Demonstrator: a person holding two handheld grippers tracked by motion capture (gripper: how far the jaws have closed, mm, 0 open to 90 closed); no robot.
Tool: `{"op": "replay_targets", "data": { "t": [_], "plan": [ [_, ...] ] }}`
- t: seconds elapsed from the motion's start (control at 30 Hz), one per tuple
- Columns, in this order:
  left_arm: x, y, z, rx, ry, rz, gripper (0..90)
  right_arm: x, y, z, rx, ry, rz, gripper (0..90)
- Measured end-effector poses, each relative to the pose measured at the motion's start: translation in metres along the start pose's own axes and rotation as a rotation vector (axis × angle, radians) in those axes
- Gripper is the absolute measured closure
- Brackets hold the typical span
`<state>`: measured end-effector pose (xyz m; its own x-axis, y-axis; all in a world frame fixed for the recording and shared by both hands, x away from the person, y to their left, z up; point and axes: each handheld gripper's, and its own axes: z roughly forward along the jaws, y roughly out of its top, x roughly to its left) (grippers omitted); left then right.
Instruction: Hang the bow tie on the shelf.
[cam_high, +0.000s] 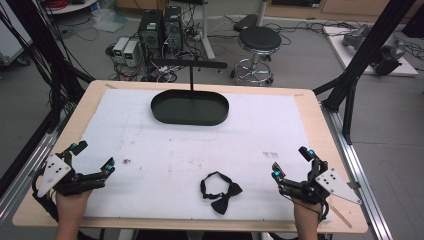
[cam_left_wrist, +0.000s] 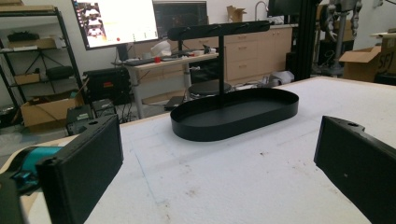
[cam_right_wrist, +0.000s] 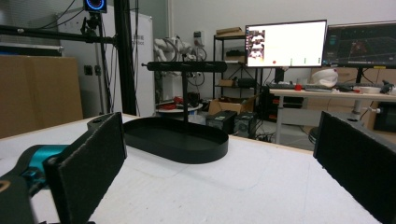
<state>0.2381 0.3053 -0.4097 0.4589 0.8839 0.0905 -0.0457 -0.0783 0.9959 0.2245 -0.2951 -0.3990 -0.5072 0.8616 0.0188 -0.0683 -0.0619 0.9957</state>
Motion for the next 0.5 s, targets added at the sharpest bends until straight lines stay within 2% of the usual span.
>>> {"op": "replay_targets", "data": {
  "t": [0.13,0.33,0.43,0.47,0.5],
  "plan": [
    [-0.0001,0.0004,-0.0004,0.002,-0.006,-0.007,1.7,-0.0006,0.0001,0.0002,0.008,0.008,-0.001,1.7],
    [-0.0008,0.0009,0.0002,0.009,-0.01,-0.01,1.7,-0.0017,0.0013,0.0027,0.022,0.053,-0.004,1.7],
    [-0.0001,0.0016,0.0004,0.009,-0.007,-0.01,1.7,-0.0012,0.0013,0.0035,0.038,0.095,-0.007,1.8],
    [0.0001,0.0018,0.0004,0.01,-0.007,-0.014,1.7,-0.0018,0.0013,0.0046,0.054,0.152,-0.001,1.7],
    [0.0003,0.0018,0.0006,0.014,-0.006,-0.015,1.7,-0.0018,0.0013,0.0046,0.054,0.152,-0.001,1.7]
  ]
}}
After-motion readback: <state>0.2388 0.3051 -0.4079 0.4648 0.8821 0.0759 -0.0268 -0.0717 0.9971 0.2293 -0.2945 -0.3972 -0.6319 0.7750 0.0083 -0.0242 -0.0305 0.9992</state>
